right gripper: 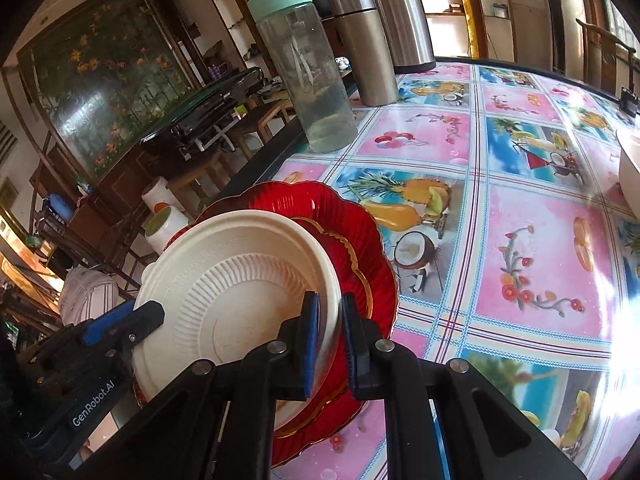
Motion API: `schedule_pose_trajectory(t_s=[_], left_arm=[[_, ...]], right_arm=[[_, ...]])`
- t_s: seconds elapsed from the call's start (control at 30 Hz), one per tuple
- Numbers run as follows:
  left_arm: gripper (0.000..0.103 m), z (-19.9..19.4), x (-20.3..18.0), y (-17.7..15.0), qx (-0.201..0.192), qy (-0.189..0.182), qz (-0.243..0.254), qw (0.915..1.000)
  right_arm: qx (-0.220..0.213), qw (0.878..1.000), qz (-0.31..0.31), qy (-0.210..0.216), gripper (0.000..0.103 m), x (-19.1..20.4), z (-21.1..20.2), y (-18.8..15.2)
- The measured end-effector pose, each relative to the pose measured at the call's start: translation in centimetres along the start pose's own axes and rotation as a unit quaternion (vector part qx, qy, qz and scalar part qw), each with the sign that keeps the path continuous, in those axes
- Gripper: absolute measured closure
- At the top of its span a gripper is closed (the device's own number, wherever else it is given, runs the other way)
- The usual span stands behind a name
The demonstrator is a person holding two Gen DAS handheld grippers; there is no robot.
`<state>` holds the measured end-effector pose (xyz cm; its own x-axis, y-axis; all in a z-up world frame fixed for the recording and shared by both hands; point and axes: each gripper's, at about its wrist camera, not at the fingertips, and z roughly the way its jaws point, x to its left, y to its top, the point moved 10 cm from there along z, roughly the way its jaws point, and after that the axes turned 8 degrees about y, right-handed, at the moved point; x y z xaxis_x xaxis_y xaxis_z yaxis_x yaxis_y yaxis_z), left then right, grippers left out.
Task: Organize plates and bowls
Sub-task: 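Open both grippers to release the cream bowl and withdraw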
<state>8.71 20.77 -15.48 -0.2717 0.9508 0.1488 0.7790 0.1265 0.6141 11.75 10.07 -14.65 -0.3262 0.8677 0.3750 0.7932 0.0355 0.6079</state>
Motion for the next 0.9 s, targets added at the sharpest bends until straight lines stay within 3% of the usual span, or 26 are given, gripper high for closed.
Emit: schedule_pose_trajectory(t_s=[0.17, 0.23, 0.33, 0.37, 0.4, 0.43, 0.67, 0.9], left_arm=[[0.052, -1.2, 0.9, 0.6, -0.049, 0.060, 0.019, 0.9968], [0.049, -1.9, 1.5, 0.9, -0.069, 0.089, 0.024, 0.9933], [0.045, -3.2, 2.7, 1.5, -0.099, 0.132, 0.023, 0.9860], [0.037, -3.5, 3.2, 1.7, -0.105, 0.140, 0.019, 0.9844], [0.027, -3.8, 3.5, 1.9, -0.108, 0.139, 0.015, 0.9843], [0.024, -3.8, 3.8, 2.0, -0.107, 0.133, 0.012, 0.9852], [0.024, -5.3, 3.9, 2.0, -0.104, 0.086, -0.016, 0.9907], [0.024, -7.4, -2.4, 1.5, -0.128, 0.061, 0.046, 0.9888]], right_arm=[[-0.004, 1.000, -0.009, 0.001, 0.088, 0.0, 0.0, 0.1], [-0.008, 1.000, -0.007, 0.019, 0.083, 0.1, -0.2, 0.2], [-0.029, 0.999, -0.005, 0.043, 0.068, 0.2, -1.0, 0.7], [-0.036, 0.998, -0.003, 0.050, 0.059, 0.3, -1.3, 0.9], [-0.045, 0.997, -0.001, 0.057, 0.056, 0.2, -1.8, 1.1], [-0.056, 0.996, 0.003, 0.066, 0.056, 0.1, -2.4, 1.3], [-0.140, 0.987, 0.043, 0.069, 0.054, -5.0, -8.1, 2.6], [-0.187, 0.979, 0.078, 0.024, 0.052, -12.7, -14.0, 2.2]])
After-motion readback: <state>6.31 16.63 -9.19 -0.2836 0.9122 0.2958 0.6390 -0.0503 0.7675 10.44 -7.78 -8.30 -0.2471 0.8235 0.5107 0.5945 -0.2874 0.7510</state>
